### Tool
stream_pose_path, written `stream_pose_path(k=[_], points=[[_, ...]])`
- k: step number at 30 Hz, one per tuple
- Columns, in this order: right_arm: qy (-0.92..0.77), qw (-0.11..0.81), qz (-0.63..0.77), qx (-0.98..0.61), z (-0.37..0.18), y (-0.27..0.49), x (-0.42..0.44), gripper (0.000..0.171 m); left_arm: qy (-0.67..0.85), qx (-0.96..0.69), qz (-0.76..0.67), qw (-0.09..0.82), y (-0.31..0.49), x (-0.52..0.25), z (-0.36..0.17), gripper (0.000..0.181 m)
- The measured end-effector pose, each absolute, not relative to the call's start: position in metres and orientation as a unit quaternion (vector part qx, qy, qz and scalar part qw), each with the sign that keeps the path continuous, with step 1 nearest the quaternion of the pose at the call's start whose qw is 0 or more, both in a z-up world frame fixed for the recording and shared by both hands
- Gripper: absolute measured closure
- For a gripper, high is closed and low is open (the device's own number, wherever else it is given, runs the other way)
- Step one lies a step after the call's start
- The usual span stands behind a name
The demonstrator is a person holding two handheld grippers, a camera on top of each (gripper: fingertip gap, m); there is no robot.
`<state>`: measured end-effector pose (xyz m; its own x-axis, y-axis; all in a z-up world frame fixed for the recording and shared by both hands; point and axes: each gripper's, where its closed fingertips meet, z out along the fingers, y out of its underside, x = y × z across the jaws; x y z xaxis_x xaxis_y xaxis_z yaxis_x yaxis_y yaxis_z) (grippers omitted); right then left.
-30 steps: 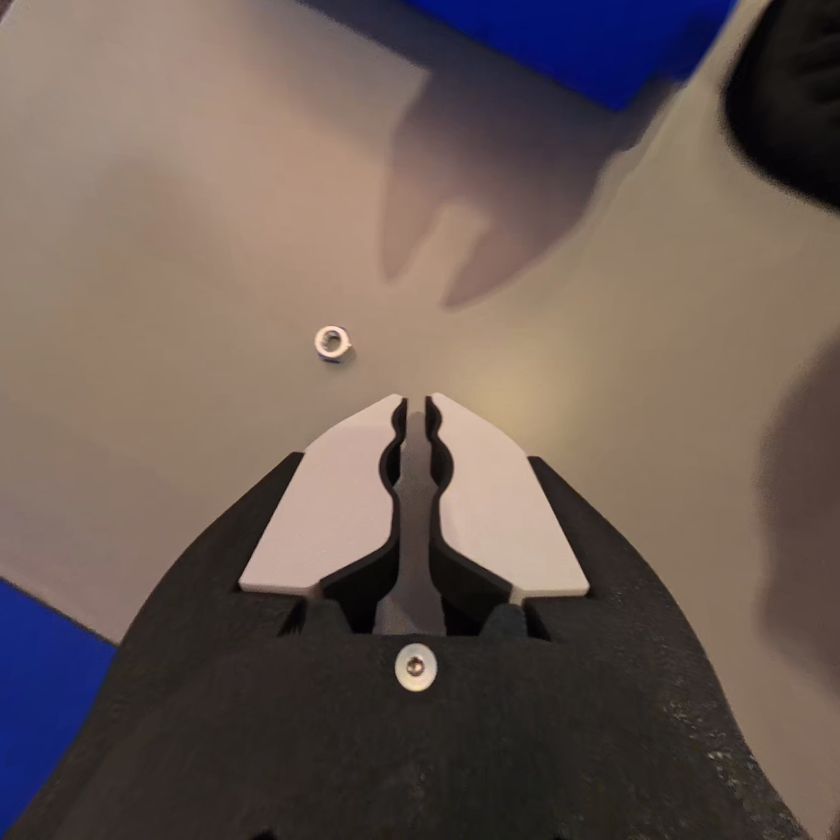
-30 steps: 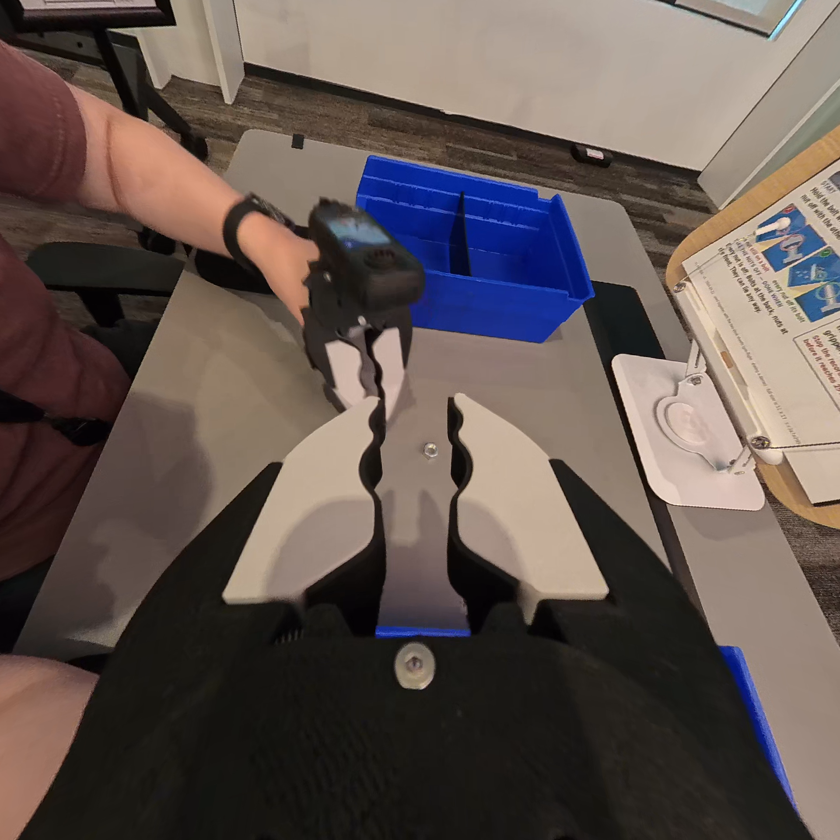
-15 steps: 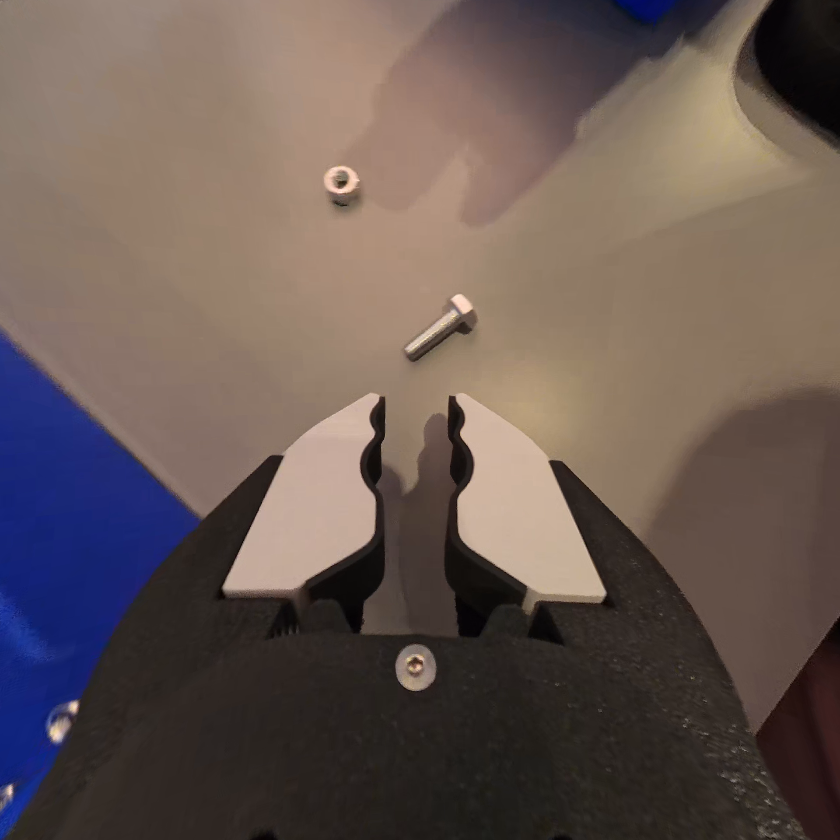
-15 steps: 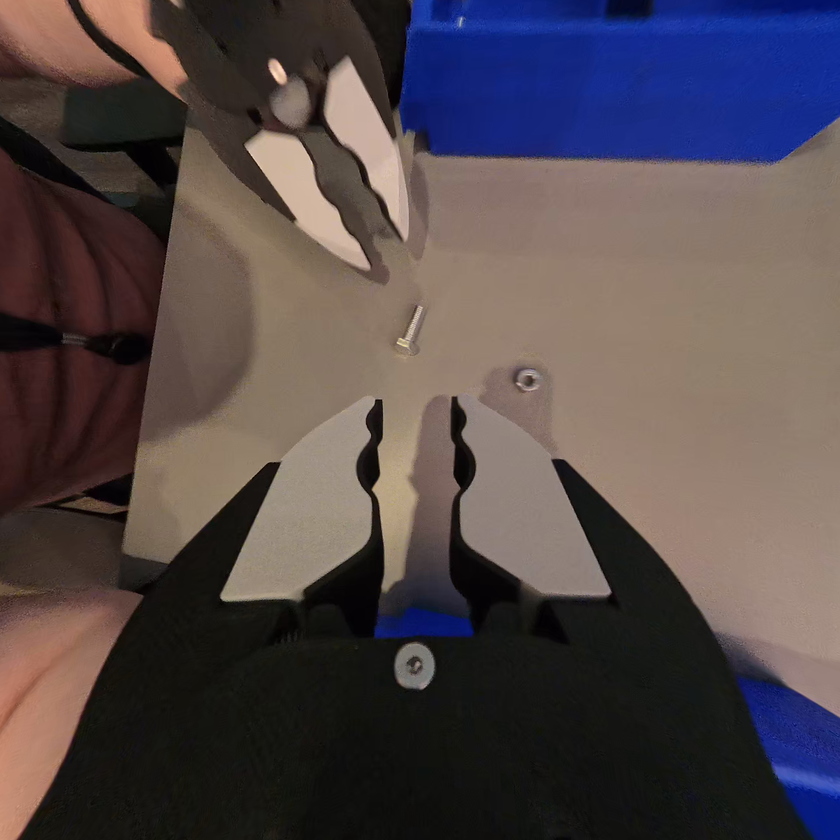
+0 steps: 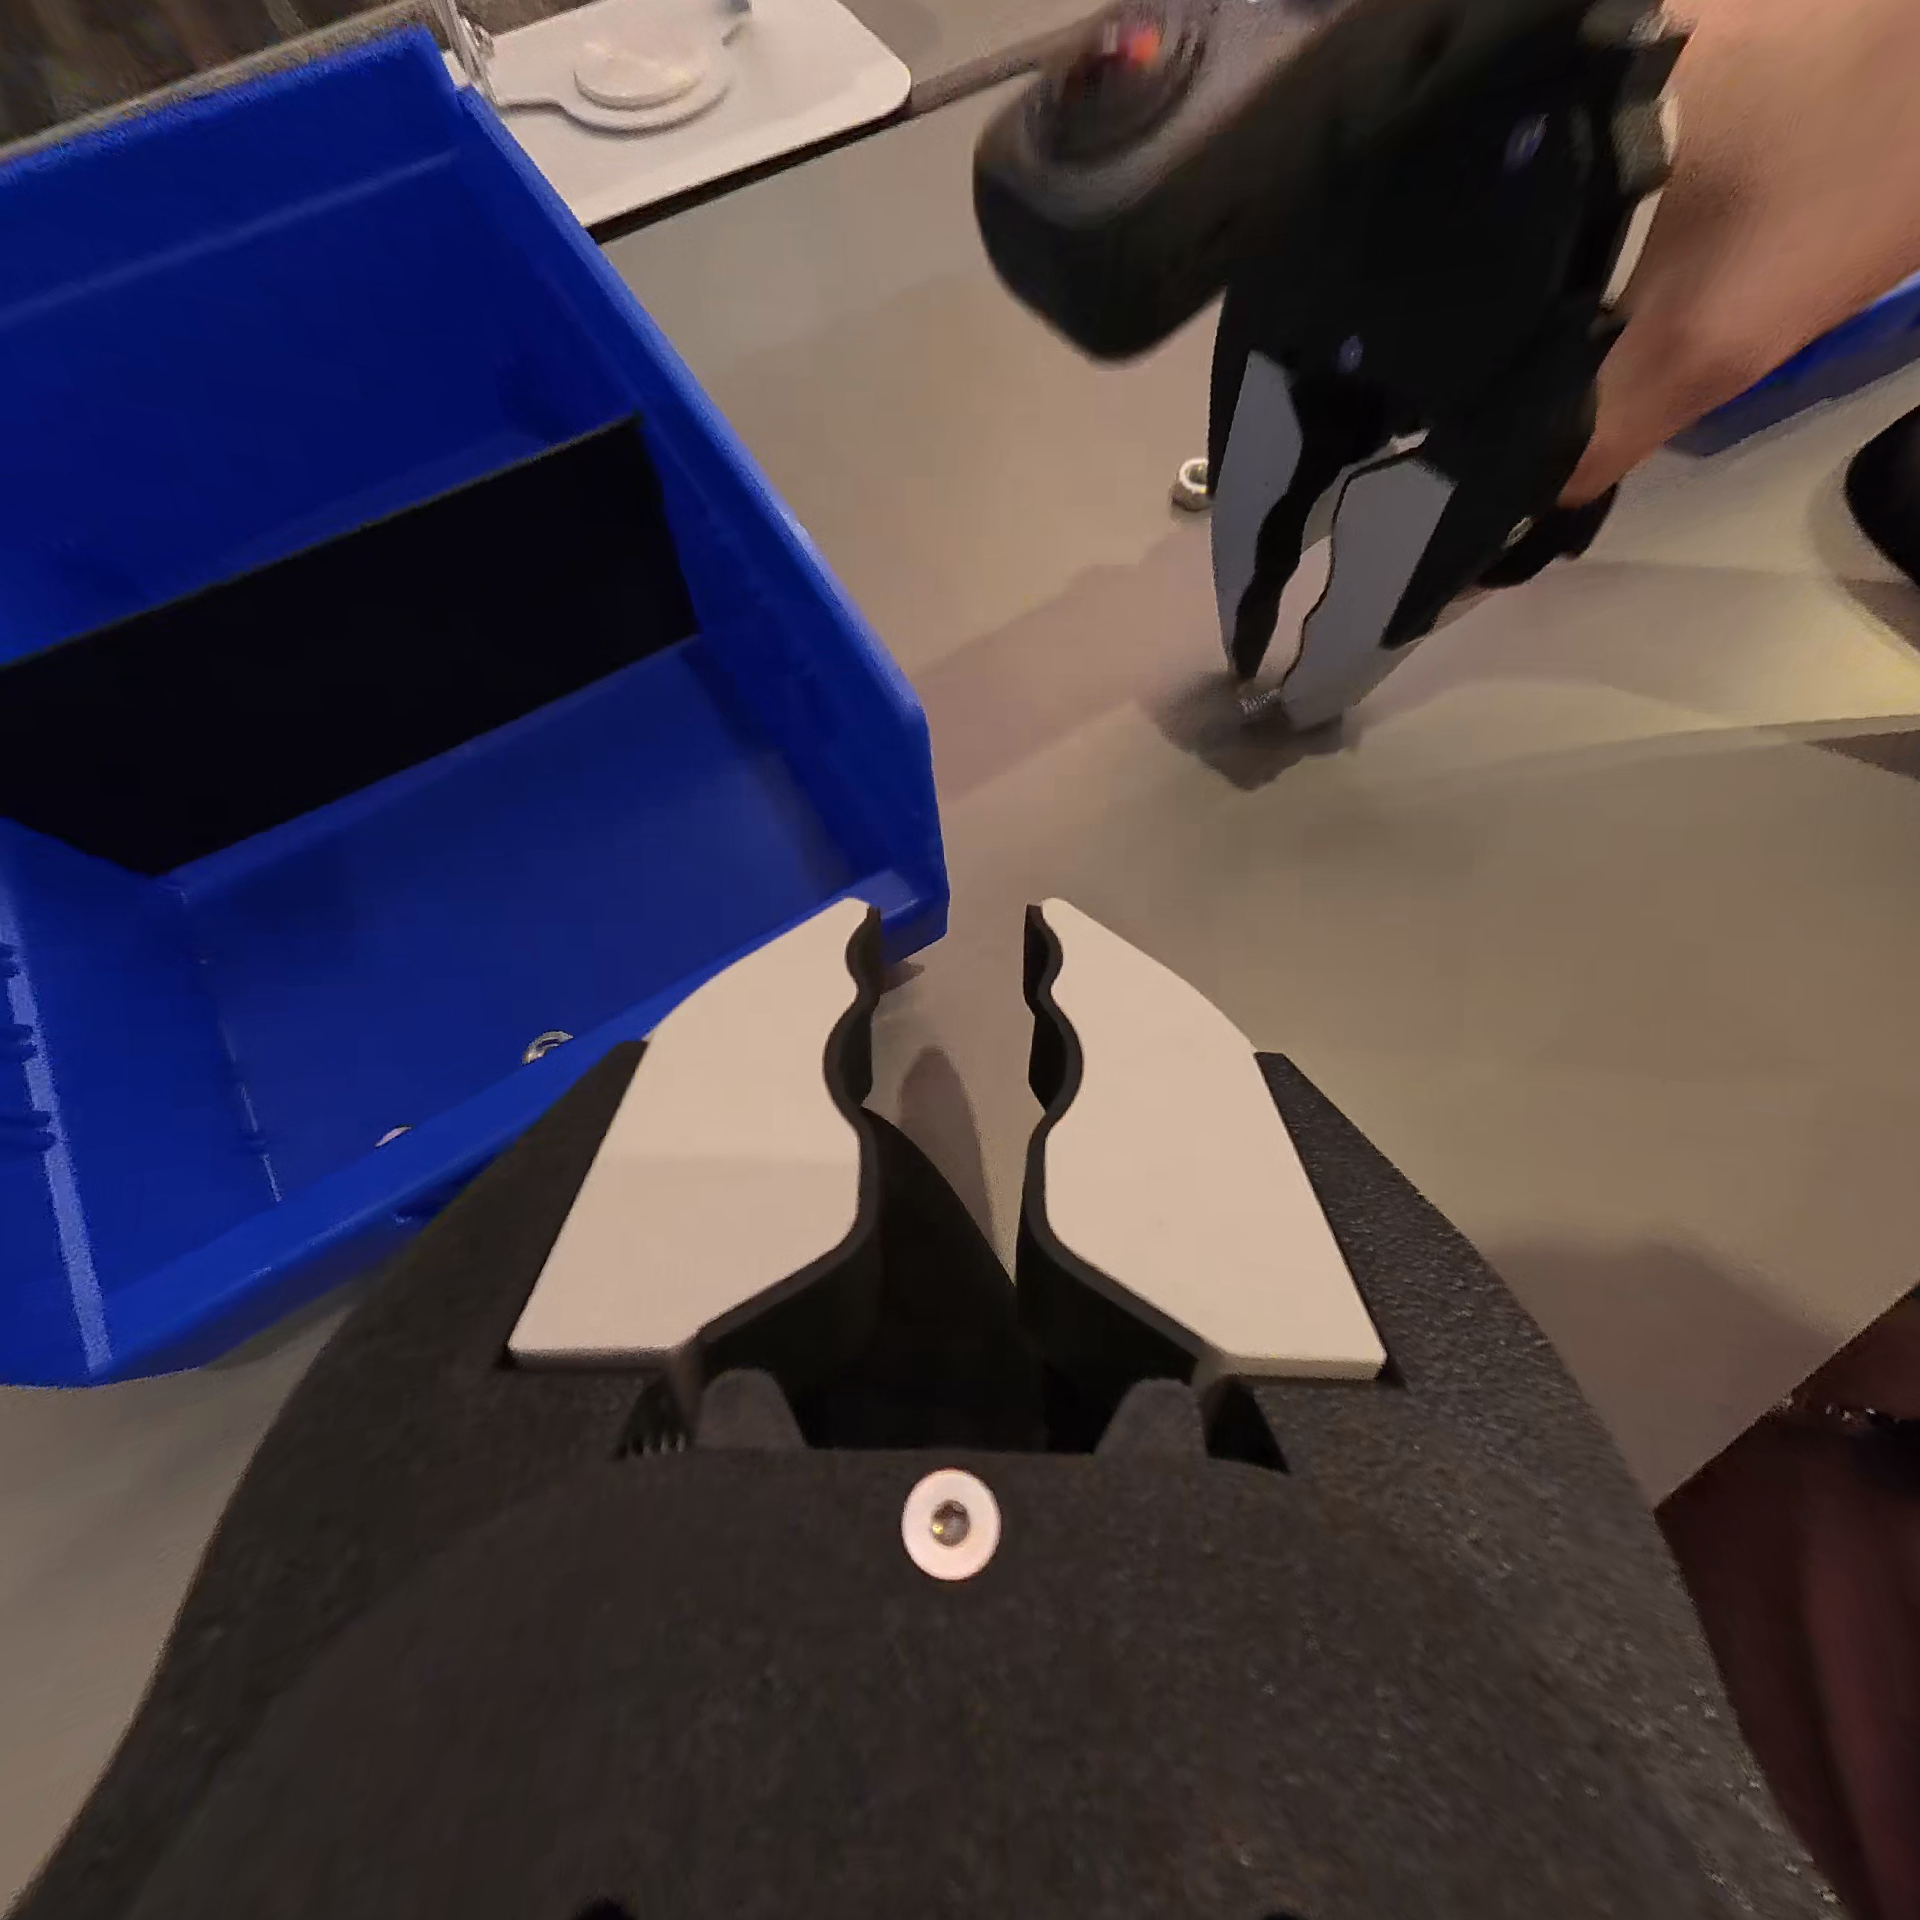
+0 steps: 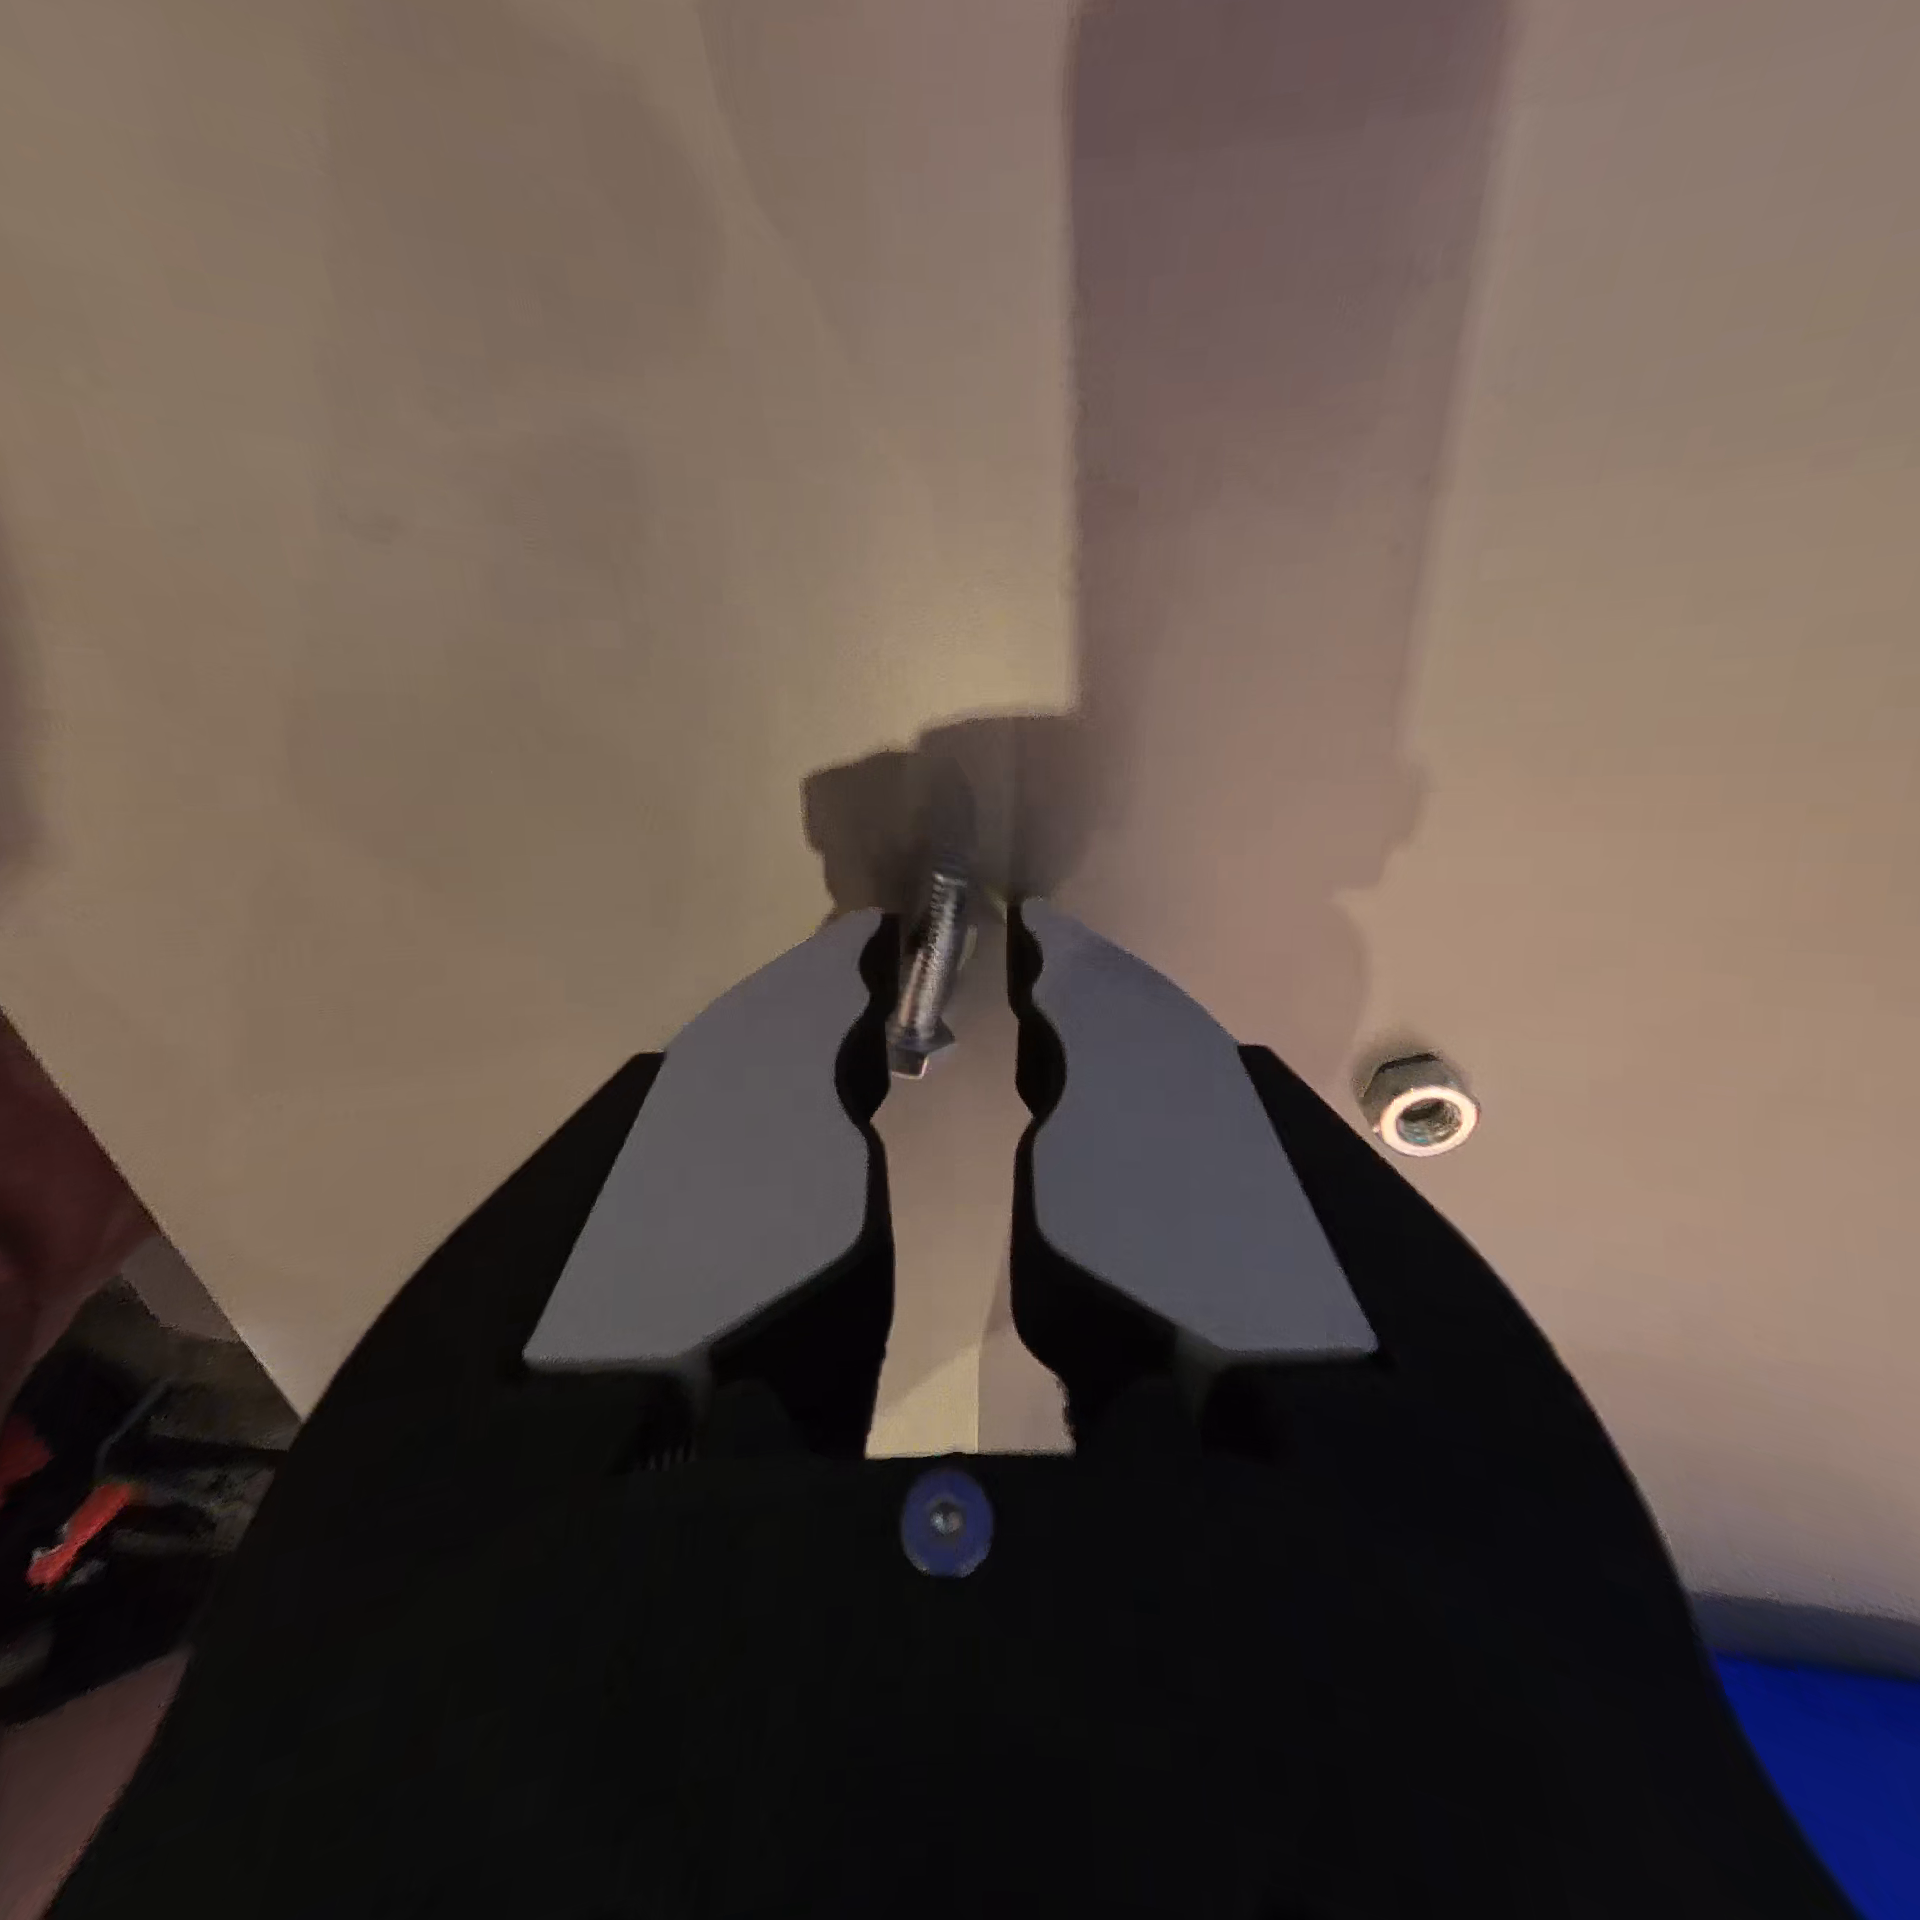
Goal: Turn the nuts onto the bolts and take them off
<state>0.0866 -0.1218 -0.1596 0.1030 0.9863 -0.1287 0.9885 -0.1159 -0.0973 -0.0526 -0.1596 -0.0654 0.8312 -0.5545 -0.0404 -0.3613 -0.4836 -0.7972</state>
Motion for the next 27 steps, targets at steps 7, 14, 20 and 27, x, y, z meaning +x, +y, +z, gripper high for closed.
stream_pose_path(k=[7,14,20,27], points=[[0.672,-0.036,-0.152,0.724,-0.139,-0.116,0.078,0.161,0.274,-0.83,-0.147,0.463,-0.158,-0.046,-0.041,0.155],[0.584,-0.309,-0.456,0.596,0.003,-0.092,0.058,0.161,0.334,-0.721,-0.321,0.515,-0.138,0.033,-0.017,0.137],[0.578,-0.411,-0.541,0.453,0.067,-0.12,0.069,0.161,0.361,-0.646,-0.369,0.562,-0.117,0.083,0.013,0.134],[0.604,-0.415,-0.542,0.411,0.065,-0.132,0.071,0.161,0.4,-0.613,-0.371,0.572,-0.118,0.104,0.028,0.142]])
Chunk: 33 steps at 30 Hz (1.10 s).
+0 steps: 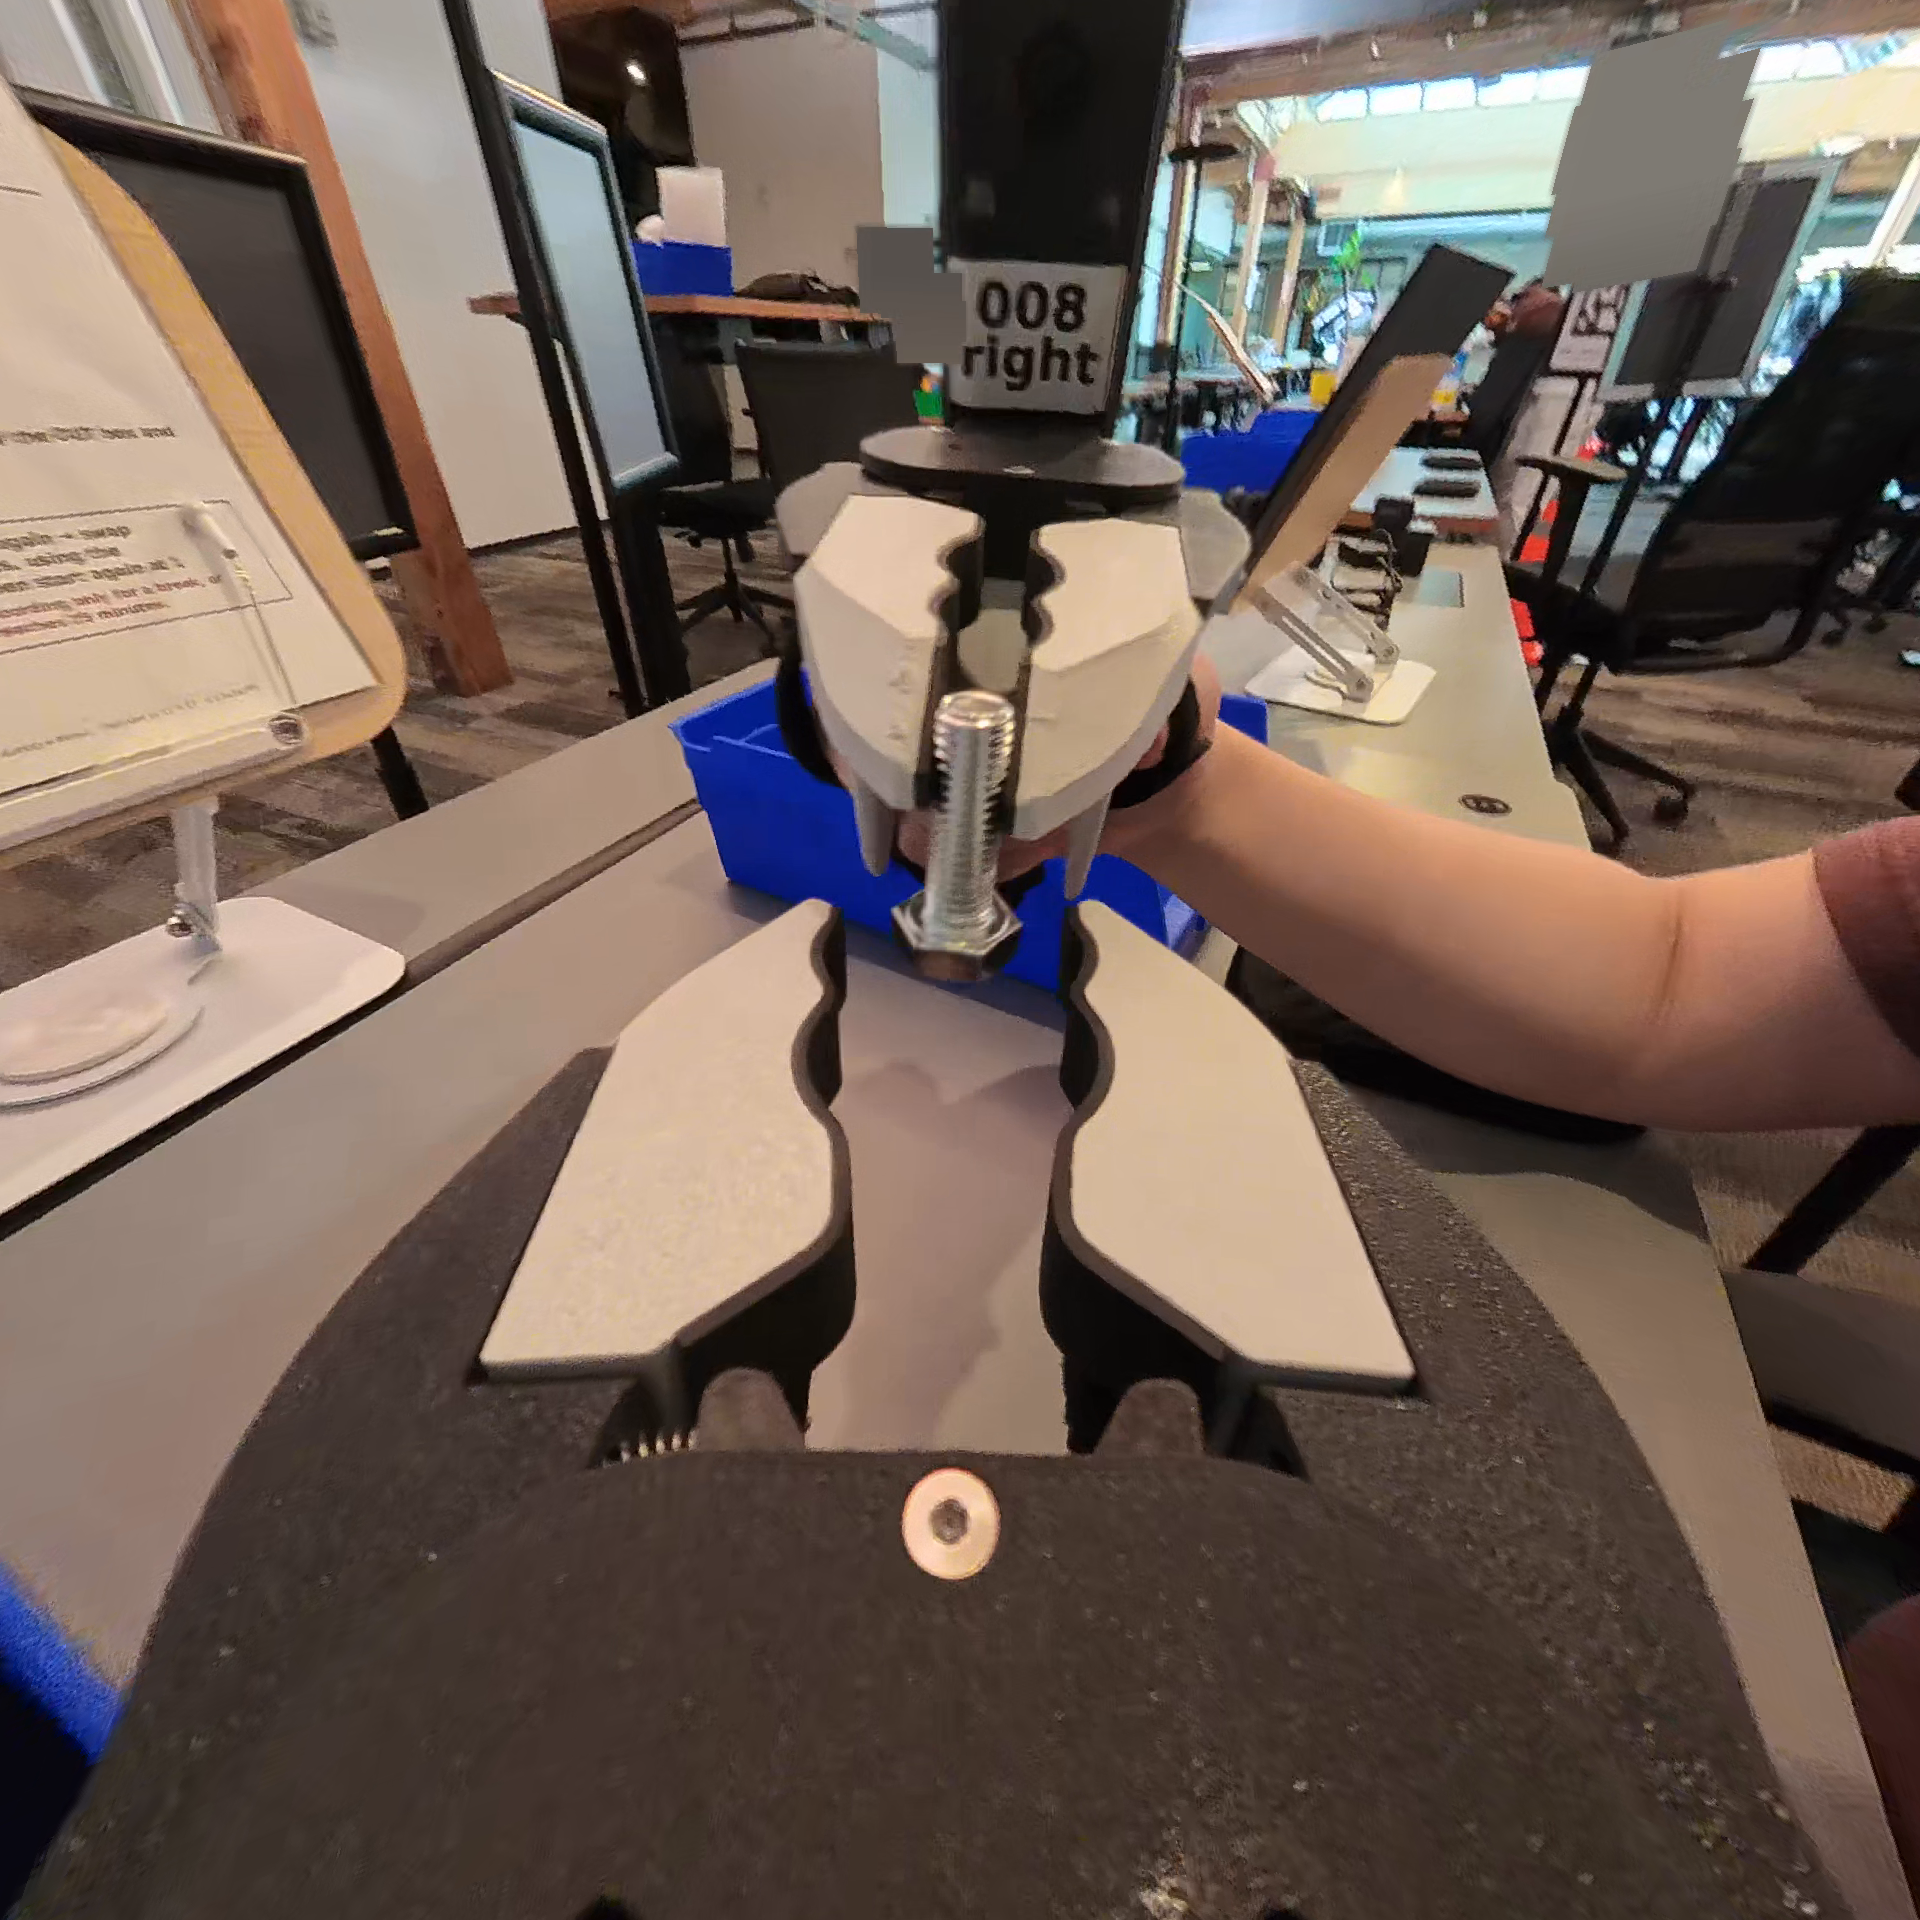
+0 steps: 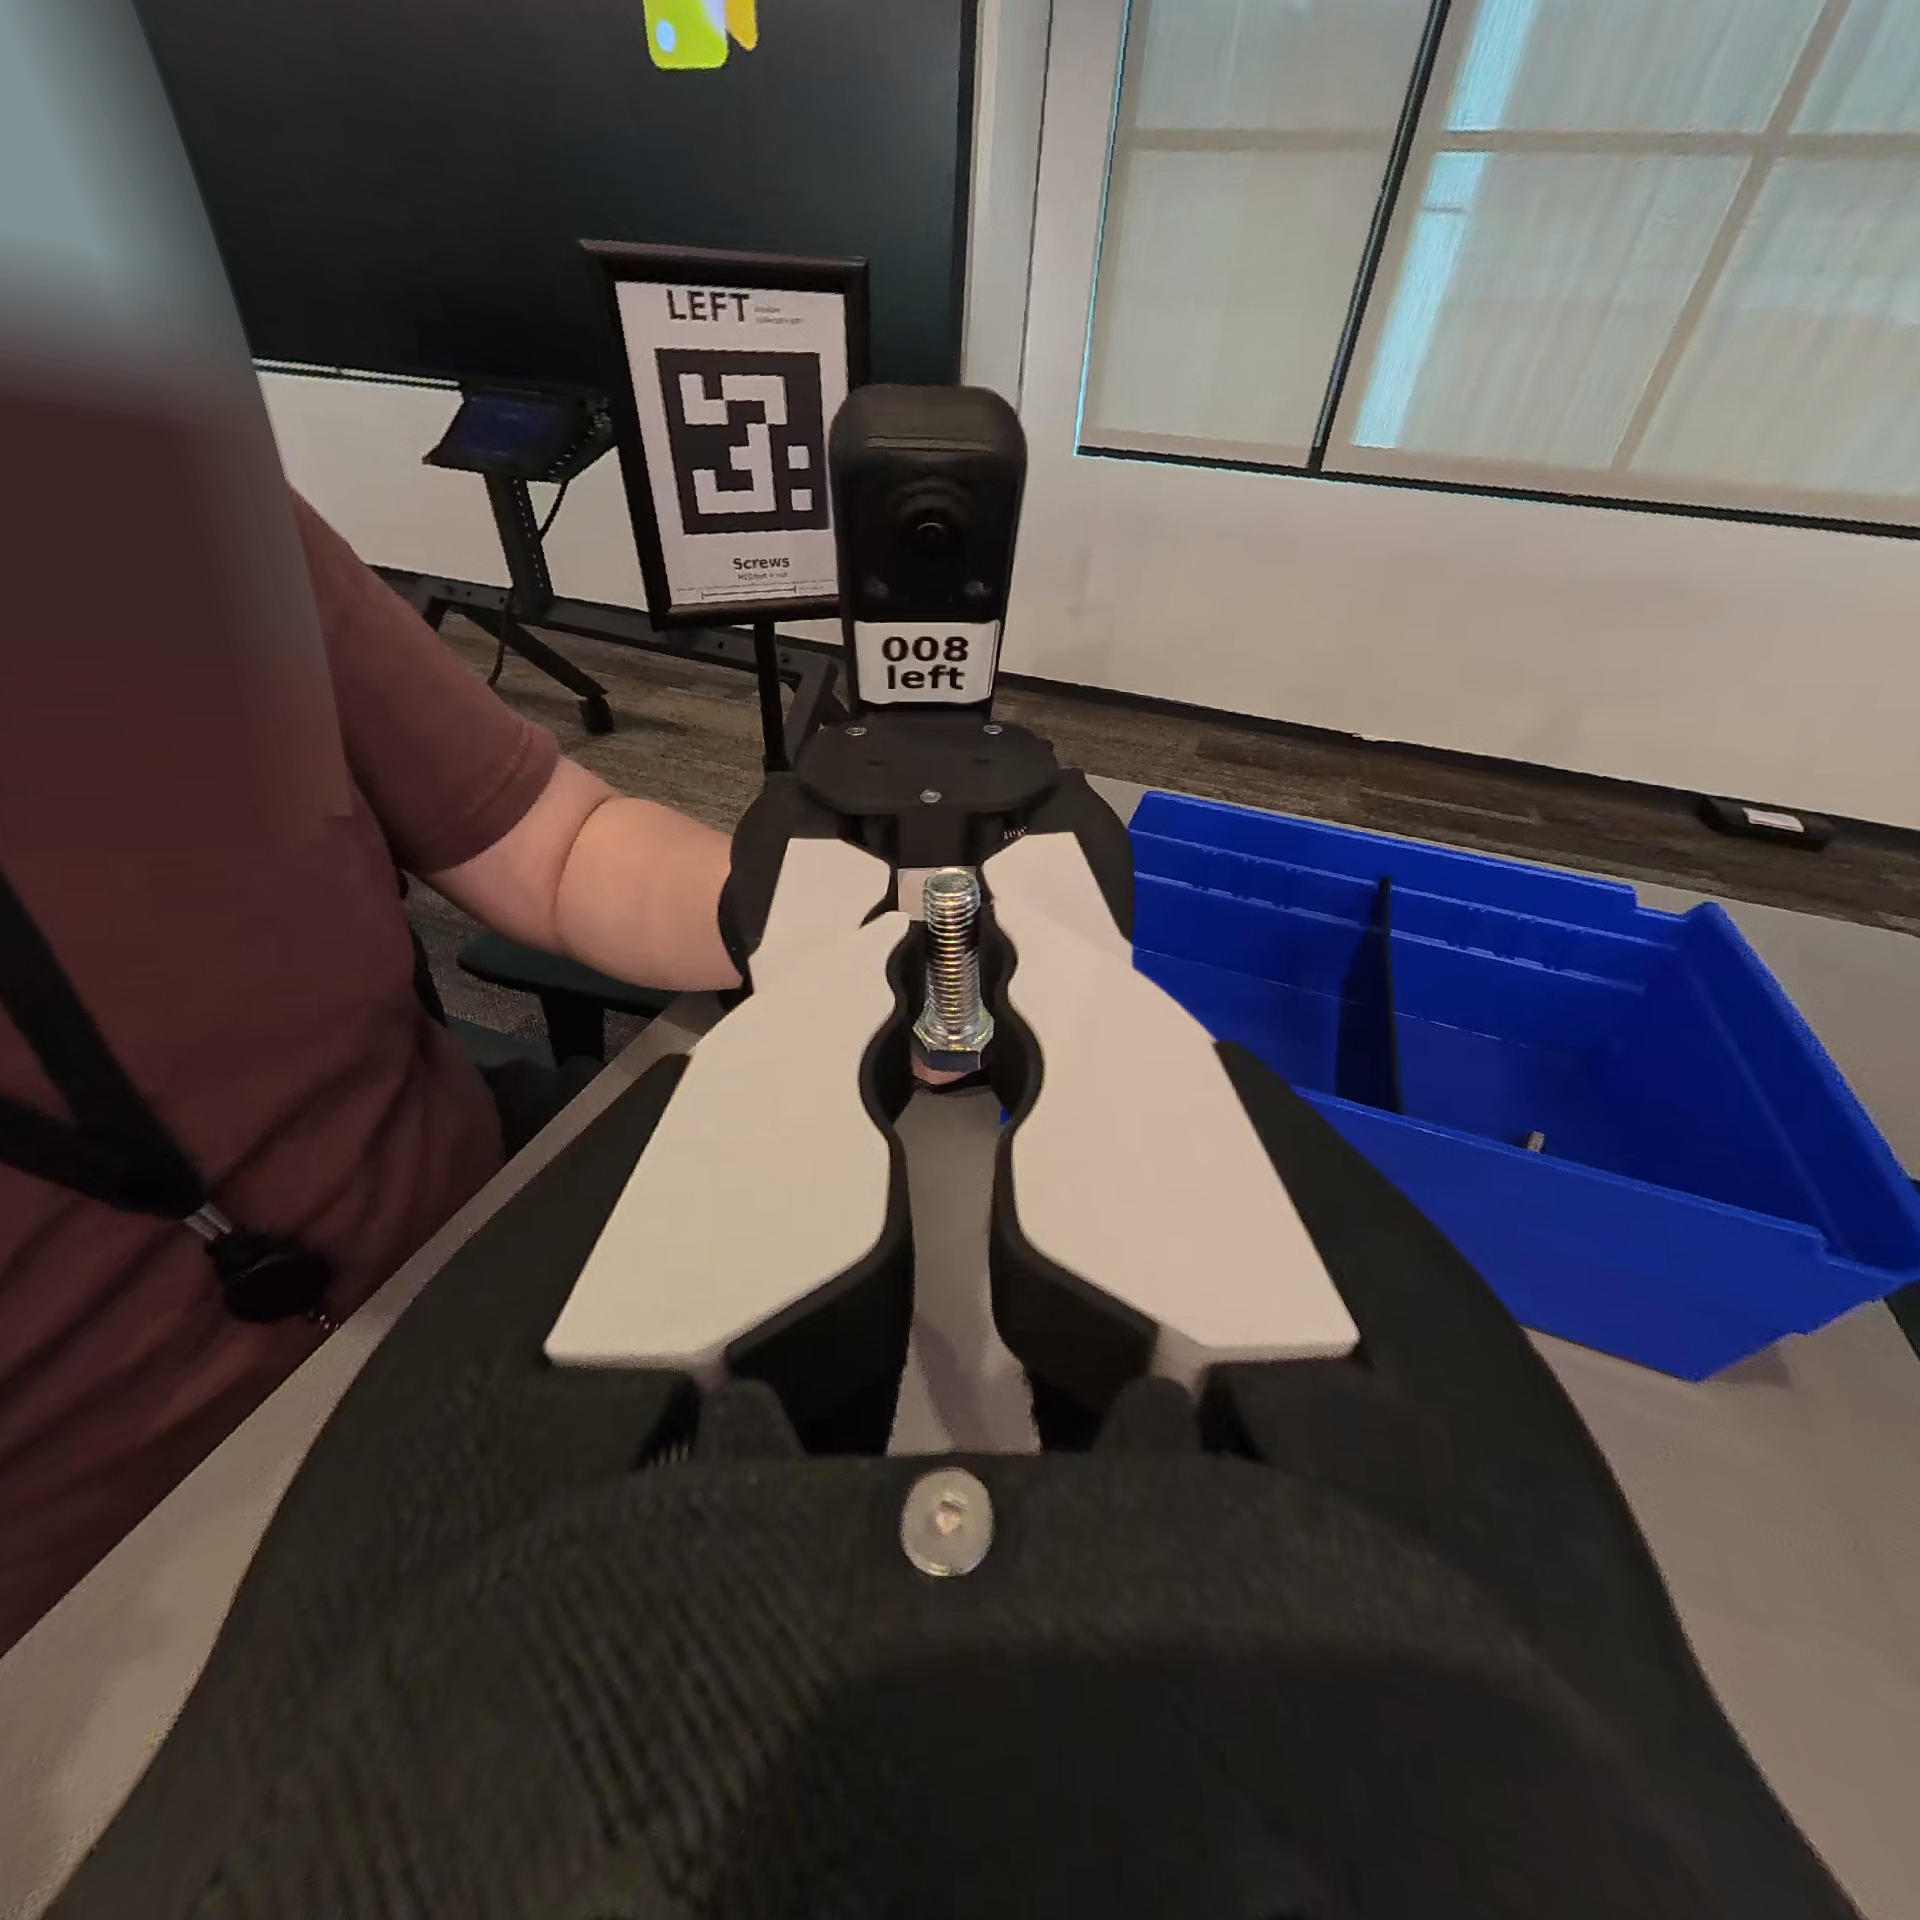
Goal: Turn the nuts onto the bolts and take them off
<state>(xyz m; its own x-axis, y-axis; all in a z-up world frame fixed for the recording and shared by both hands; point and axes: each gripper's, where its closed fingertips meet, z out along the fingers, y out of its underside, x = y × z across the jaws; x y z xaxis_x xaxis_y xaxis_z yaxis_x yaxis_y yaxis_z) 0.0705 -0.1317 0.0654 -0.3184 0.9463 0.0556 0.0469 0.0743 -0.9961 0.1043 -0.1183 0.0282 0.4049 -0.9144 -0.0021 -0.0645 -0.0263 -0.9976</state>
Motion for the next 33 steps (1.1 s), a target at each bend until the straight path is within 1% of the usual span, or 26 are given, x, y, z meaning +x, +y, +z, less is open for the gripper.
stream_pose_path(k=[5,15,29,30,32,33], points=[[-0.627,0.399,0.549,-0.382,0.062,-0.143,0.073,0.161,0.442,-0.603,-0.353,0.562,-0.127,0.115,0.023,0.151],[-0.638,0.385,0.562,-0.358,0.062,-0.151,0.078,0.161,0.454,-0.583,-0.383,0.554,-0.137,0.118,0.028,0.165],[-0.63,0.368,0.583,-0.358,0.059,-0.149,0.081,0.161,0.455,-0.596,-0.366,0.551,-0.137,0.117,0.023,0.166],[-0.628,0.369,0.581,-0.363,0.059,-0.147,0.081,0.158,0.452,-0.604,-0.357,0.551,-0.134,0.116,0.021,0.166],[-0.614,0.381,0.58,-0.376,0.065,-0.142,0.08,0.148,0.442,-0.623,-0.321,0.56,-0.125,0.112,0.016,0.166],[-0.602,0.392,0.576,-0.39,0.068,-0.137,0.078,0.148,0.438,-0.632,-0.303,0.563,-0.12,0.11,0.014,0.166]])
